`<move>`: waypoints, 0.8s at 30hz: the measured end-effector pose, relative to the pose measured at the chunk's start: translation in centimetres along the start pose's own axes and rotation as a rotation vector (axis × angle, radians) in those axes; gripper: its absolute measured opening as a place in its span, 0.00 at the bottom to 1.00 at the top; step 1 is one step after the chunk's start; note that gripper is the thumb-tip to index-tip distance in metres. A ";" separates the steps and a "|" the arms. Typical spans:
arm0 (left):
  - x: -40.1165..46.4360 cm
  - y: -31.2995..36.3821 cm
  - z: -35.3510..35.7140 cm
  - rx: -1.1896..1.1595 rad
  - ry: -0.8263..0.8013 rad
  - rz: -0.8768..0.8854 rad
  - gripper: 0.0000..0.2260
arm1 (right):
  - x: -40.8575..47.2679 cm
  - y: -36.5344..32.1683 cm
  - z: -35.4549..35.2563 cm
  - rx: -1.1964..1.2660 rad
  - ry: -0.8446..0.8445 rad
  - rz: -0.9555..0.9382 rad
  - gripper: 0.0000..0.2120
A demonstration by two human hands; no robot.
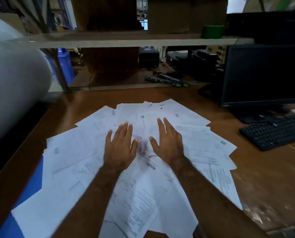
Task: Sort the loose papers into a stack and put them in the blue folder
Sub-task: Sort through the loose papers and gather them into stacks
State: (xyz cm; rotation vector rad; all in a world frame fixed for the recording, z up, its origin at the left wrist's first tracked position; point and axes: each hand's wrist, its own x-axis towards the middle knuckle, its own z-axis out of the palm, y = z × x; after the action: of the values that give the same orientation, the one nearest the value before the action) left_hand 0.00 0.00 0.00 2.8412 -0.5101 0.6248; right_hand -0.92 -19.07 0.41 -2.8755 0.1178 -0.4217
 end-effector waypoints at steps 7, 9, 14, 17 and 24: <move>-0.3 2.6 1.8 -0.067 -0.035 0.052 0.32 | -2.1 6.8 -0.3 -0.040 -0.073 0.213 0.36; -0.4 3.4 2.2 -0.084 -0.030 0.093 0.32 | -2.8 7.5 -0.1 -0.058 -0.141 0.231 0.35; -0.8 4.0 2.7 -0.076 -0.024 0.118 0.31 | -4.3 8.3 0.4 0.072 -0.234 0.072 0.24; -1.1 2.7 2.6 -0.043 -0.030 0.087 0.31 | -4.1 8.9 -1.0 0.229 -0.364 -0.050 0.15; -2.1 0.6 2.0 -0.007 -0.009 0.045 0.30 | -3.1 6.9 0.0 0.091 -0.424 -0.006 0.32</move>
State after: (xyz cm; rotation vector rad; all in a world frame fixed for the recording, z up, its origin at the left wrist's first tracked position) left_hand -1.24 -0.45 -2.66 2.8343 -0.5783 0.6175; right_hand -4.16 -25.39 -2.03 -2.8020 0.0151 0.1814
